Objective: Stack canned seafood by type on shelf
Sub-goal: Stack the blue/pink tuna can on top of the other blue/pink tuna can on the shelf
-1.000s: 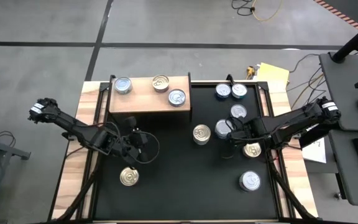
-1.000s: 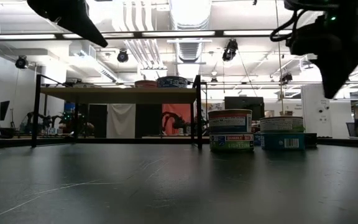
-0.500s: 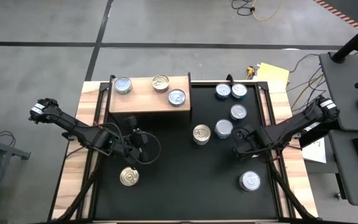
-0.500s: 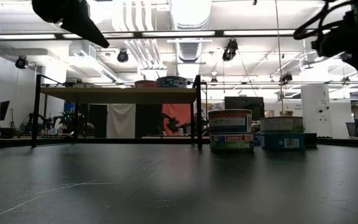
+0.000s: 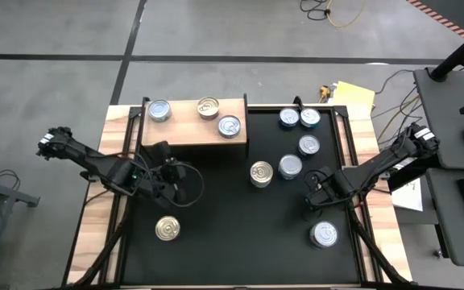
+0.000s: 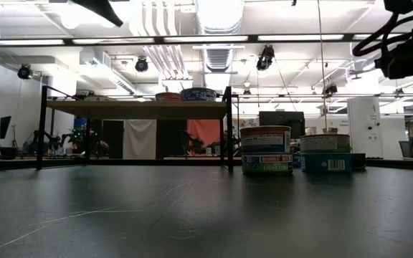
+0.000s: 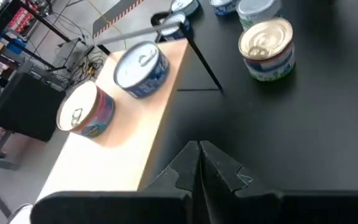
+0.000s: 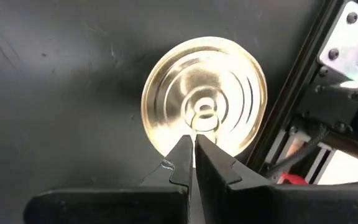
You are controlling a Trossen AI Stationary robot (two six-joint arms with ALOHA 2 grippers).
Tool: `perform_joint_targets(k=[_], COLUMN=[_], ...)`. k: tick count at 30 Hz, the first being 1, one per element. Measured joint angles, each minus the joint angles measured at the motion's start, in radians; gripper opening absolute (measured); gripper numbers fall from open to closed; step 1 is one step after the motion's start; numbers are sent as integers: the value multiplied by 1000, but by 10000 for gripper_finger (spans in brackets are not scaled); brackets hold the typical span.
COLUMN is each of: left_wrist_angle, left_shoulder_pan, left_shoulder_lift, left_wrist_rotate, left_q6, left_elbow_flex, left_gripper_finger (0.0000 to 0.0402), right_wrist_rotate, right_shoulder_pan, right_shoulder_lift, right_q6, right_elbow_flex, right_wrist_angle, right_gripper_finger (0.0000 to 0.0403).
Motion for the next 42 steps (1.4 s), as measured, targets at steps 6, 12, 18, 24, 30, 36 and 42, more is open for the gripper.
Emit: perform_joint_targets(k=[6,12,18,24,30,36,42], left_wrist_angle=[-10,-10,-7,-4,-3,-3,-3], left_shoulder_pan=[0,0,0,0,-1,-2,-3], left_shoulder_lift=[0,0,3,29,81,141,197], left_wrist_rotate=[1,3,5,4,4,5,5], left_q6=[-10,-26,-72,-101,-117,-138,-181], left_elbow_flex=[10,-29,-37,-37,-37,-38,-38], left_gripper_finger=[0,0,0,0,0,0,0], right_wrist_rotate=[13,23,88,95,193,191,189], right_shoulder_pan=[4,4,4,4,4,4,13], right_shoulder_lift=[0,0,0,0,0,0,0], right_q6=[-2,-23,-48,-68,-91,-97,-139], right_elbow_flex=[-38,-44,-45,-46,-67,-110,-124], right_wrist_angle=[48,86,121,145,154,224,323], right_gripper_finger=[9,9,9,9,9,9,9])
